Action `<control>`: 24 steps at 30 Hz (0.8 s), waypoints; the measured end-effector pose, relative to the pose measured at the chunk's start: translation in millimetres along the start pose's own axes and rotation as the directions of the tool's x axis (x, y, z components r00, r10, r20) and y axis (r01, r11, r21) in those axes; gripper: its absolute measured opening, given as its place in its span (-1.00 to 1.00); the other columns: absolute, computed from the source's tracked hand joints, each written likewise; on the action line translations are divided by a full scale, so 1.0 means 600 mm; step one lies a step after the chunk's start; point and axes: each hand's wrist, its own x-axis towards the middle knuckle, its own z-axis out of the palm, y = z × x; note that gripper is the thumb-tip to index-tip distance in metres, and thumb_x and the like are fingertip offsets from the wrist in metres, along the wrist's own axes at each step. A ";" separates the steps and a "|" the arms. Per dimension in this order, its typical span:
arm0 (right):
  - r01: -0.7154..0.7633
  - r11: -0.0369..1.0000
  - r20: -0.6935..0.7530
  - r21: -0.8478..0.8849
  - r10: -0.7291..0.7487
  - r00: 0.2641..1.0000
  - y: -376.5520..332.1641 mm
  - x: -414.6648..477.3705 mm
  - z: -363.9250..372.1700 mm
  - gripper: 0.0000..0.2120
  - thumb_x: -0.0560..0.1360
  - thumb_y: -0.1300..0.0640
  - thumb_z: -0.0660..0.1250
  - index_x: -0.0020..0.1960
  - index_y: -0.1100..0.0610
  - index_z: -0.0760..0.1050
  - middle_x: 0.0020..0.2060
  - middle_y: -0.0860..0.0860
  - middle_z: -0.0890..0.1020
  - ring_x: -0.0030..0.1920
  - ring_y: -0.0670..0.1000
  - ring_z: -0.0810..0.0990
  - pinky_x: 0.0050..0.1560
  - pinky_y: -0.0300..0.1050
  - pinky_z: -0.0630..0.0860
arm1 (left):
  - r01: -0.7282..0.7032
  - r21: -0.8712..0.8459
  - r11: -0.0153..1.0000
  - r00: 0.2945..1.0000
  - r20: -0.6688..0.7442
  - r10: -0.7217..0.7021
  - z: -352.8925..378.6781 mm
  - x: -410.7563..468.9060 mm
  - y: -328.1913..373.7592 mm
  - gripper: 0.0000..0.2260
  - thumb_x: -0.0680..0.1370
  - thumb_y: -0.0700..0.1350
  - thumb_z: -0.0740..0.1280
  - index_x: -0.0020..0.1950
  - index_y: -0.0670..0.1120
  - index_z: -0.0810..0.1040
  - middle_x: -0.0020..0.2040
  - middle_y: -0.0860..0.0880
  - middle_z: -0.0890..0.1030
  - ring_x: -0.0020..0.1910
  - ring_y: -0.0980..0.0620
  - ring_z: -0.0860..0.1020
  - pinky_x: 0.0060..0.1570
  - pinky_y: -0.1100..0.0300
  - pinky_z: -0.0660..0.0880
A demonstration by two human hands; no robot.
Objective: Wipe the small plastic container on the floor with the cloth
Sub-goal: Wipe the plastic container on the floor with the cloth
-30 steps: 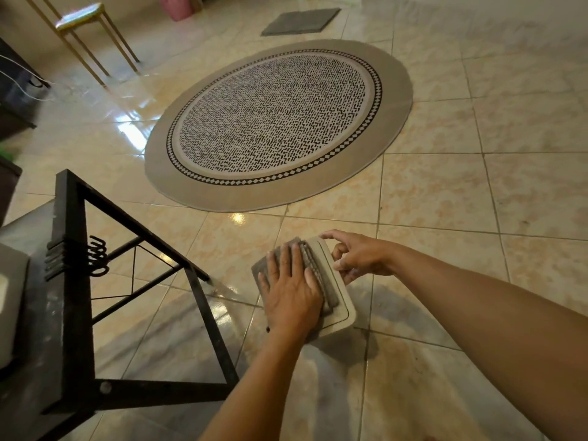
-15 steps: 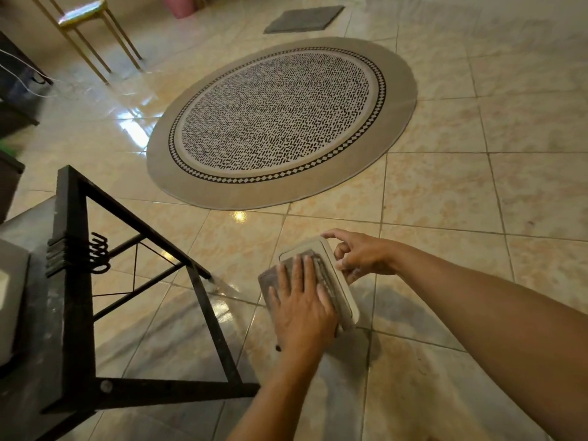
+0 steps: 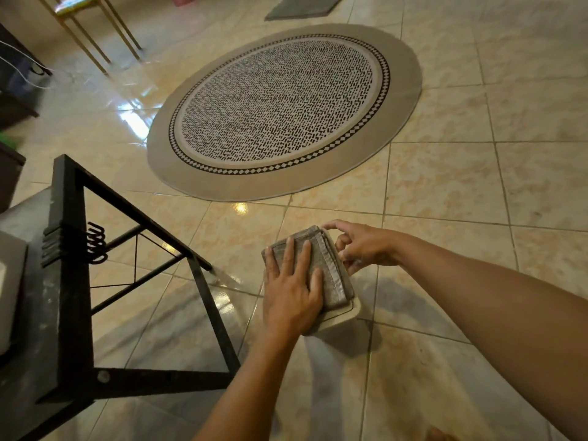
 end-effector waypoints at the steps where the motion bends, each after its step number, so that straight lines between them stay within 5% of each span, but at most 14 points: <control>1: 0.002 1.000 0.002 0.003 -0.002 1.000 0.000 -0.001 0.001 -0.22 0.49 0.54 0.23 0.57 0.00 0.14 -0.18 0.10 0.48 -0.19 0.05 0.59 -0.10 0.05 0.67 | -0.019 0.033 0.999 1.000 -0.010 0.019 0.008 0.002 0.011 -0.42 0.63 0.30 -0.16 0.60 0.21 -0.28 0.61 0.04 -0.32 0.53 -0.13 -0.45 0.49 -0.13 -0.39; 10: 0.001 1.000 -0.021 0.000 -0.001 1.000 -0.003 -0.005 0.005 -0.26 0.51 0.51 0.25 0.56 0.02 0.16 -0.21 0.09 0.47 -0.25 0.01 0.57 -0.17 -0.01 0.65 | 0.078 0.026 0.997 0.996 -0.033 -0.077 0.012 -0.027 0.034 -0.42 0.65 0.24 -0.17 0.60 0.13 -0.31 0.61 0.00 -0.34 0.53 -0.11 -0.44 0.51 -0.09 -0.35; 15: 0.011 1.000 0.012 -0.008 -0.010 1.000 -0.005 -0.008 0.008 -0.22 0.47 0.47 0.31 0.55 0.00 0.16 0.05 0.15 0.58 -0.05 0.10 0.64 -0.17 -0.03 0.63 | 0.009 0.102 0.995 0.999 -0.039 -0.005 0.015 0.007 0.063 -0.45 0.66 0.20 -0.16 0.60 0.16 -0.30 0.61 -0.01 -0.31 0.55 -0.11 -0.40 0.51 -0.13 -0.35; 18: -0.006 1.000 -0.026 -0.003 0.006 1.000 -0.006 -0.010 0.008 -0.24 0.51 0.50 0.24 0.57 0.01 0.14 -0.15 0.11 0.50 -0.21 0.01 0.60 -0.23 -0.09 0.62 | 0.082 0.042 0.996 0.996 -0.029 -0.081 0.003 0.024 0.029 -0.45 0.66 0.17 -0.18 0.60 0.11 -0.30 0.63 -0.03 -0.28 0.56 -0.11 -0.38 0.54 -0.17 -0.27; 21: -0.010 1.000 -0.025 -0.007 0.010 1.000 -0.006 -0.009 0.006 -0.28 0.52 0.50 0.23 0.56 0.01 0.16 -0.17 0.09 0.46 -0.21 0.01 0.59 -0.24 -0.09 0.62 | 0.092 0.076 0.993 0.996 0.003 -0.092 0.007 -0.024 0.020 -0.38 0.56 0.22 -0.34 0.59 0.05 -0.36 0.61 -0.07 -0.34 0.53 -0.15 -0.44 0.54 -0.19 -0.27; 24: -0.009 1.000 -0.005 -0.010 0.008 1.000 -0.004 -0.007 0.003 -0.26 0.51 0.52 0.25 0.56 0.03 0.16 -0.20 0.08 0.45 -0.24 0.01 0.57 -0.24 -0.08 0.63 | 0.047 0.069 0.997 0.999 0.004 -0.048 0.023 -0.064 0.063 -0.42 0.62 0.23 -0.28 0.57 0.10 -0.41 0.57 -0.05 -0.44 0.51 -0.13 -0.49 0.51 -0.12 -0.37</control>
